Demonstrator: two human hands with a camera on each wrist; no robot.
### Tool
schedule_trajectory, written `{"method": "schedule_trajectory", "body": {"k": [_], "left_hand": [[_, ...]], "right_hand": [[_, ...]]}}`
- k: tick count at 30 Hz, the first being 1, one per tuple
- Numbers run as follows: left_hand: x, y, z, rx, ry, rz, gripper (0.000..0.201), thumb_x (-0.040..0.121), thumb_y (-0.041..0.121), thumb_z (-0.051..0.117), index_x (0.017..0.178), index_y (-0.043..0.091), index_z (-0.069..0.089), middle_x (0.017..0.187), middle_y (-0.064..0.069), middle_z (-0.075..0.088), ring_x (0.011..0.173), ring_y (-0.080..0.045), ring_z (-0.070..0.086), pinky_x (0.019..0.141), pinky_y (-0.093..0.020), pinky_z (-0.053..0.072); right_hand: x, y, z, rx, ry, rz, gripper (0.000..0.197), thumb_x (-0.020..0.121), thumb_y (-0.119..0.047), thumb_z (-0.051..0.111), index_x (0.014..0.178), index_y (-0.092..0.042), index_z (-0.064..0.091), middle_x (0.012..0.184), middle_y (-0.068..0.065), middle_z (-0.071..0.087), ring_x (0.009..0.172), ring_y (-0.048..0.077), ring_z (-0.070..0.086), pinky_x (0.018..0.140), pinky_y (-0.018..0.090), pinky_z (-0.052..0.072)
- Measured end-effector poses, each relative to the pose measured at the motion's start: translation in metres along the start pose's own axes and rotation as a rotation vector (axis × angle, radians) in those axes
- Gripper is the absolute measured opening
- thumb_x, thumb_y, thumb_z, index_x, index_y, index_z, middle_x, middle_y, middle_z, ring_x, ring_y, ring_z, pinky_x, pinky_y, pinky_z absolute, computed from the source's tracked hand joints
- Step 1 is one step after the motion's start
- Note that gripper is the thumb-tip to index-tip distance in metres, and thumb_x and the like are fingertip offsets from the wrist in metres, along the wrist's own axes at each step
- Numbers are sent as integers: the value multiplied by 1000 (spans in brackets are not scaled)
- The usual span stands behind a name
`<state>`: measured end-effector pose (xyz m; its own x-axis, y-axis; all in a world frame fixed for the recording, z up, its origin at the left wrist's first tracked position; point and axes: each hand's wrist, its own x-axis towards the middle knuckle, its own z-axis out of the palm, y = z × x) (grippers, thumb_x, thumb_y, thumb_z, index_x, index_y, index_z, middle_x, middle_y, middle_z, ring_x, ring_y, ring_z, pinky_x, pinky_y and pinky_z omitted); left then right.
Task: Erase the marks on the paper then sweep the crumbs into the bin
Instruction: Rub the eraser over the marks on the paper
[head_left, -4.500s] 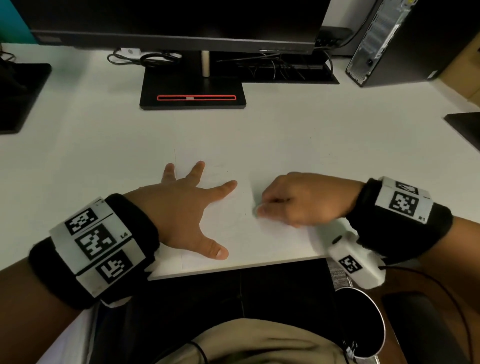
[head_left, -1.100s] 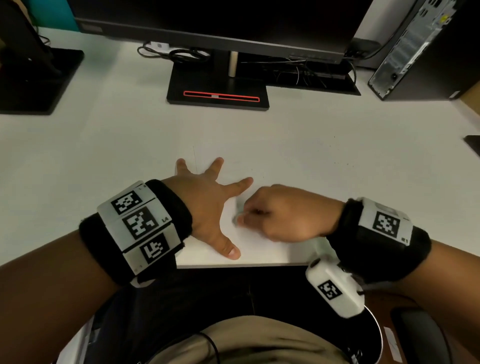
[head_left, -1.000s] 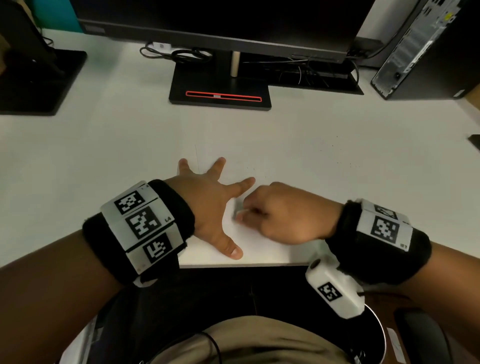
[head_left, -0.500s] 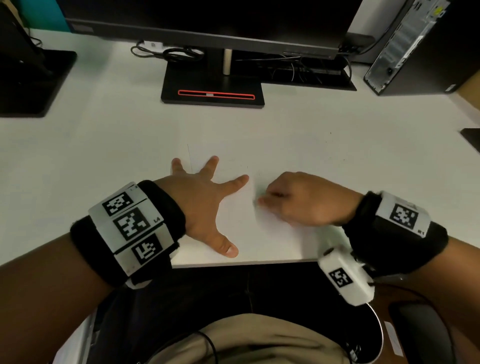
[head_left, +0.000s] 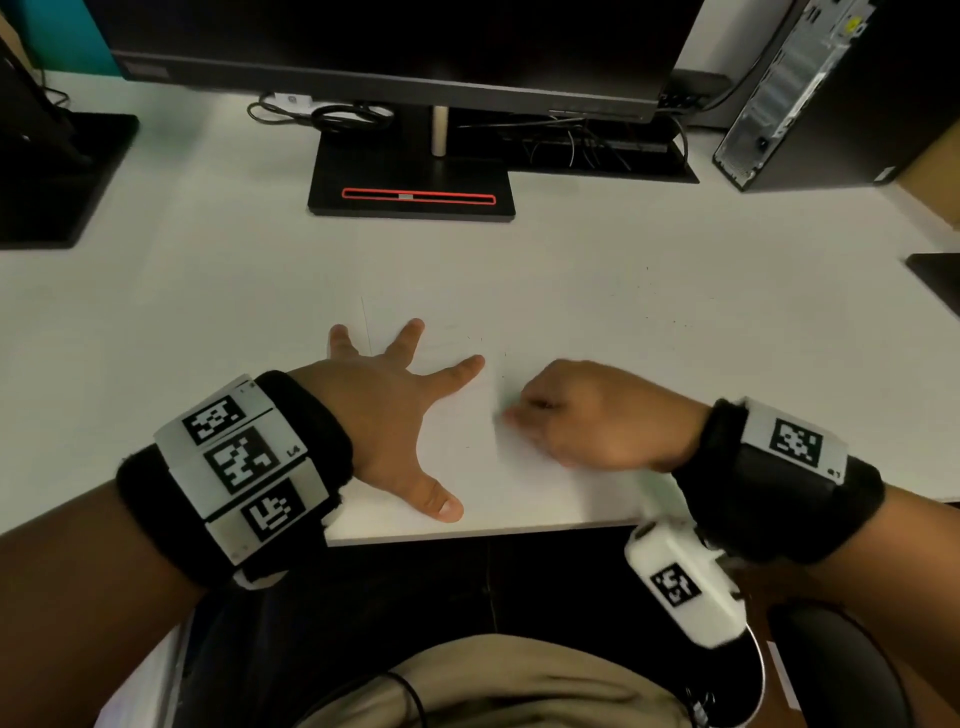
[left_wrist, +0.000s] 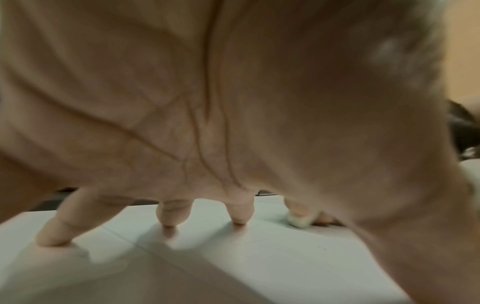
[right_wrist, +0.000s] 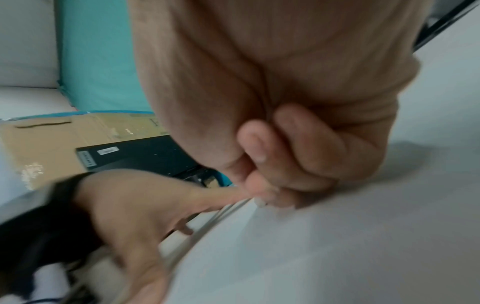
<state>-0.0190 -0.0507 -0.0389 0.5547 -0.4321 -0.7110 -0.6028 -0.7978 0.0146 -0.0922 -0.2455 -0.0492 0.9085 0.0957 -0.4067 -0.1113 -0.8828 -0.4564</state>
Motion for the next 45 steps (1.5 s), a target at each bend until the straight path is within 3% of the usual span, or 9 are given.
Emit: {"method": "schedule_trajectory", "body": {"k": [16,20,24,30,34,37,39,42,45], "left_hand": [[-2,2,-1,11,-6,0,127,60,86,65,138,61,-32,156,-1,-41,141,-61,-18,117,-61,11],[-1,1,-1,17,-3,6,127,61,86,64,139,59,-32,156,-3,-41,141,-61,-16,118,-62,7],[1,-2,1,-13,-1,11,129,57,87,66,137,63,-32,157,2,-40,140,-61,-20,117,-64,18],[2,-3,2,6,6,11,130,55,90,65,137,63,-32,156,5,-40,141,-60,-20,114,-64,27],[3,-3,5,99,43,70,133,57,92,59,140,52,-37,153,2,-40,145,-53,-16,117,-66,12],[0,-3,6,37,34,30,136,54,90,64,138,57,-37,158,3,-38,141,-62,-15,115,-63,26],[-2,-3,5,18,32,26,136,54,89,67,136,59,-38,158,7,-38,141,-61,-18,114,-63,28],[-3,-4,6,-2,35,27,138,53,89,68,135,60,-38,158,10,-37,142,-58,-19,114,-63,29],[-2,-4,5,11,42,27,140,52,89,69,136,58,-38,158,9,-36,143,-58,-18,114,-63,28]], "right_hand": [[8,-11,1,114,-40,34,49,104,-37,47,65,-8,57,57,6,58,50,19,50,57,33,47],[8,-16,2,83,-81,20,50,104,-35,45,73,1,62,65,13,66,56,18,55,63,34,51],[13,-5,-7,104,-52,52,48,103,-35,47,65,-8,58,55,5,56,48,20,49,47,24,43],[-13,-10,-12,821,23,162,34,103,-28,59,72,-12,59,67,10,65,48,19,55,48,26,46],[-23,-45,33,1380,-98,95,28,98,-24,61,74,-13,70,102,28,72,84,32,70,81,37,58],[-17,-36,43,1662,-80,177,31,103,-25,52,85,-3,64,123,36,65,108,41,70,98,43,54],[-14,-12,33,1865,72,189,29,102,-22,49,79,-6,57,125,37,61,117,44,65,100,44,53],[-21,20,12,1953,560,143,23,100,-16,52,77,-11,54,116,27,58,115,41,66,93,41,57],[-38,10,14,1940,489,36,17,92,-20,58,79,-10,54,119,32,65,119,44,65,99,44,55]]}}
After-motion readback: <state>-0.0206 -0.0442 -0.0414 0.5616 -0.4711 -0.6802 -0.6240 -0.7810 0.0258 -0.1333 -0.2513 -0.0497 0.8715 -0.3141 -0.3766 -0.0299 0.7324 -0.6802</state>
